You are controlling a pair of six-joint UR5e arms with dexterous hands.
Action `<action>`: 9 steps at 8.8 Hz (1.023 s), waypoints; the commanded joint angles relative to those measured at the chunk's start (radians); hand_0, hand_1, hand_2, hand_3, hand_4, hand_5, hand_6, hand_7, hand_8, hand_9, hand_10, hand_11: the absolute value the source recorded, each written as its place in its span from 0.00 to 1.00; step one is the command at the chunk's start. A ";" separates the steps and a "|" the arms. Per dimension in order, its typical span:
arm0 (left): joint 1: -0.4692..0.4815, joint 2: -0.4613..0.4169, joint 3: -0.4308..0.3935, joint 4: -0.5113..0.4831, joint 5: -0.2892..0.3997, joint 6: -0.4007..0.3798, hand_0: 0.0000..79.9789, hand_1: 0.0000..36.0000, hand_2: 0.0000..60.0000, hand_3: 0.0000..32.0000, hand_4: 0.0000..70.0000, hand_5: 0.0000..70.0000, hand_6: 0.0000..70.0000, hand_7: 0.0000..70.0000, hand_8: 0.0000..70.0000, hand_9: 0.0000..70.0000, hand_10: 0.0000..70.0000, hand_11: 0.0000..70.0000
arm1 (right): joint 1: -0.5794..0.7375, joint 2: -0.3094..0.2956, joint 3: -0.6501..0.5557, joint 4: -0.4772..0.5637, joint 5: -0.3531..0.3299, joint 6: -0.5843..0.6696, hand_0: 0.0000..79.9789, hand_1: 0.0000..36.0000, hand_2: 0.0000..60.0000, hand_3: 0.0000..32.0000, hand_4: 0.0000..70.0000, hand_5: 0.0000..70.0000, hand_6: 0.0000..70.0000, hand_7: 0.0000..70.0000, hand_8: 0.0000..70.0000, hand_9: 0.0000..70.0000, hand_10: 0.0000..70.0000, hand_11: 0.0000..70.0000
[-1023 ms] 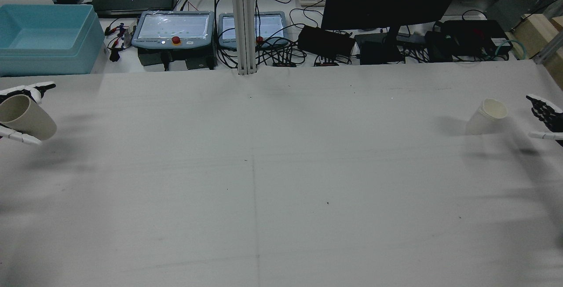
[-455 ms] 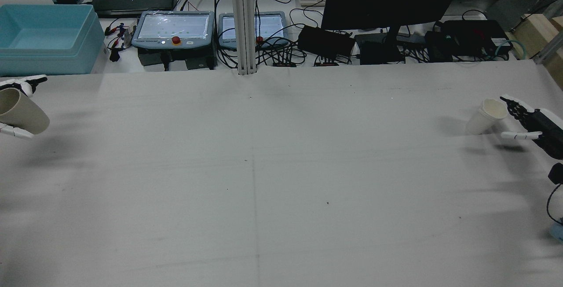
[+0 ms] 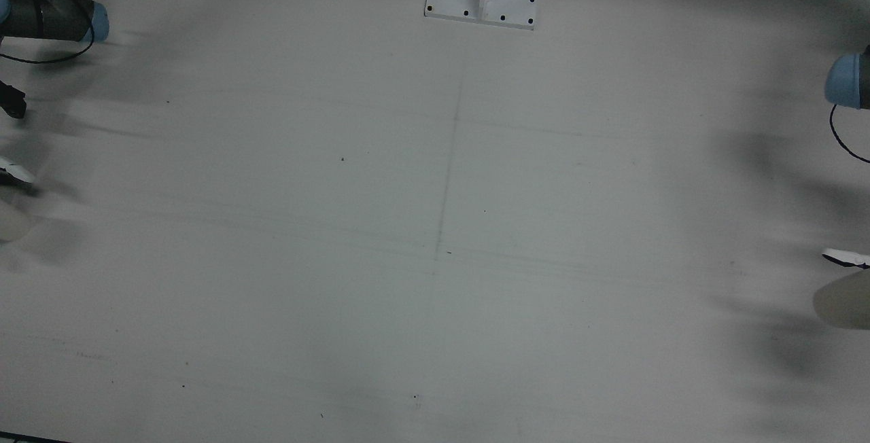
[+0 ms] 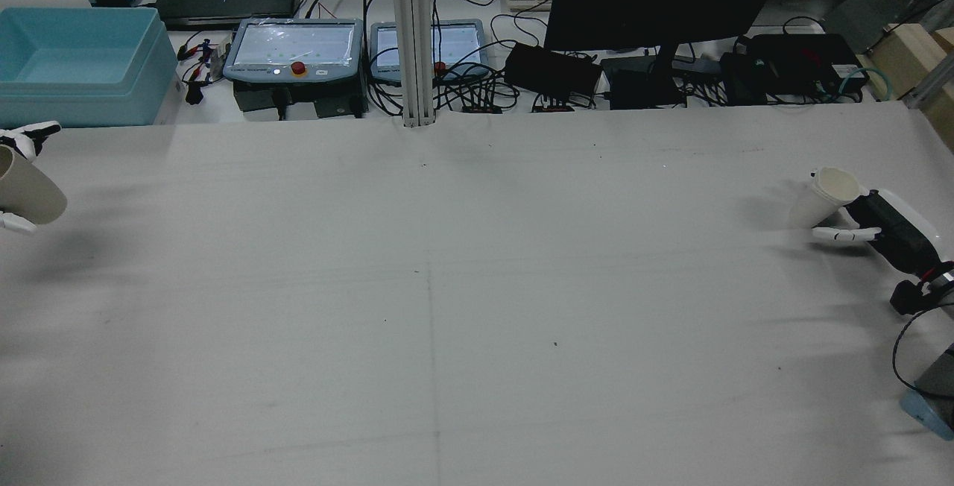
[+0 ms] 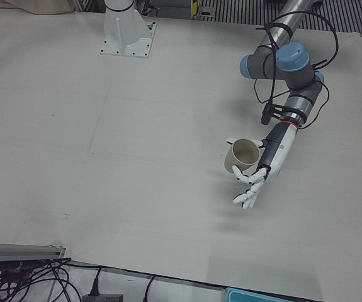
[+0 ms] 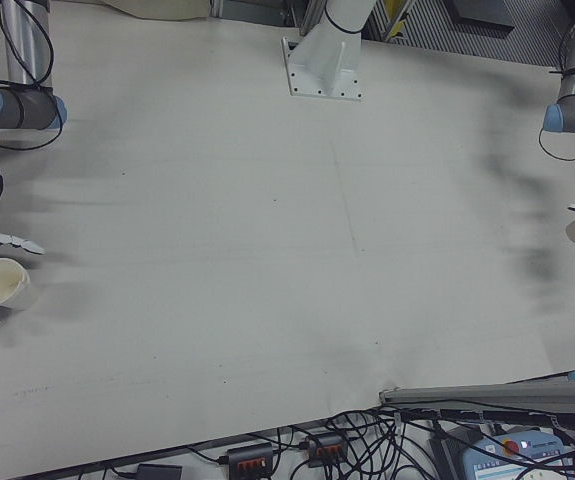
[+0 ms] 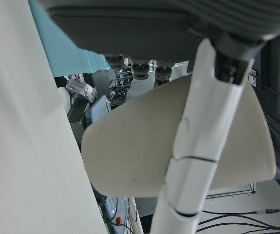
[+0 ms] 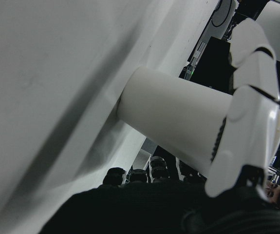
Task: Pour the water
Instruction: 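Reach the right hand to the other paper cup and grasp it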
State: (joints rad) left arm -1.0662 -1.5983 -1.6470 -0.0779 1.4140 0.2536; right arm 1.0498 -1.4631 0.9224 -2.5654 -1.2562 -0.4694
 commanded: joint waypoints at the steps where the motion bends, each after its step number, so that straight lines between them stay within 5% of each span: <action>1: -0.008 0.003 0.003 -0.003 0.002 0.000 1.00 0.72 0.03 0.00 0.81 1.00 0.14 0.26 0.11 0.06 0.02 0.05 | -0.014 0.021 0.003 -0.006 0.011 -0.005 0.65 0.58 0.26 0.00 0.15 0.28 0.10 0.18 0.05 0.05 0.06 0.12; 2: -0.008 0.003 0.003 -0.003 0.002 0.000 1.00 0.72 0.02 0.00 0.81 1.00 0.14 0.27 0.11 0.06 0.02 0.05 | -0.014 0.029 0.003 -0.009 0.011 -0.006 0.62 0.54 0.48 0.00 0.28 0.39 0.25 0.37 0.16 0.22 0.17 0.26; 4: -0.008 0.009 0.003 -0.005 0.002 0.000 1.00 0.70 0.00 0.00 0.80 1.00 0.14 0.27 0.11 0.06 0.02 0.06 | -0.011 0.029 0.003 -0.010 0.012 -0.020 0.55 0.29 0.62 0.00 0.45 0.75 0.65 0.91 0.56 0.78 0.69 0.97; 5: -0.008 0.009 0.004 -0.005 0.002 0.000 1.00 0.70 0.00 0.00 0.80 1.00 0.14 0.27 0.11 0.06 0.02 0.06 | -0.005 0.029 0.004 -0.010 0.026 -0.018 0.57 0.34 0.68 0.00 0.50 0.82 0.72 1.00 0.64 0.89 0.81 1.00; 7: -0.012 0.009 0.001 -0.006 0.002 0.000 1.00 0.70 0.00 0.00 0.80 1.00 0.14 0.27 0.11 0.06 0.02 0.05 | 0.028 -0.018 0.120 -0.013 0.043 -0.021 0.61 0.42 0.63 0.00 0.56 0.81 0.71 1.00 0.62 0.85 0.78 1.00; 8: -0.011 0.008 -0.002 -0.008 0.003 0.000 1.00 0.72 0.00 0.00 0.81 1.00 0.14 0.27 0.11 0.06 0.02 0.05 | 0.077 -0.066 0.262 -0.094 0.040 -0.025 0.62 0.46 0.69 0.00 0.64 0.85 0.74 1.00 0.61 0.83 0.77 1.00; 9: -0.009 -0.008 -0.011 -0.006 0.005 0.007 1.00 0.75 0.00 0.00 0.83 1.00 0.15 0.29 0.11 0.06 0.01 0.05 | 0.125 -0.081 0.433 -0.246 0.031 -0.025 0.61 0.46 0.71 0.00 0.61 0.86 0.73 0.99 0.59 0.81 0.79 1.00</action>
State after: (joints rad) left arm -1.0764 -1.5899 -1.6463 -0.0846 1.4164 0.2531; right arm 1.0831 -1.4814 1.0512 -2.6033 -1.2179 -0.4903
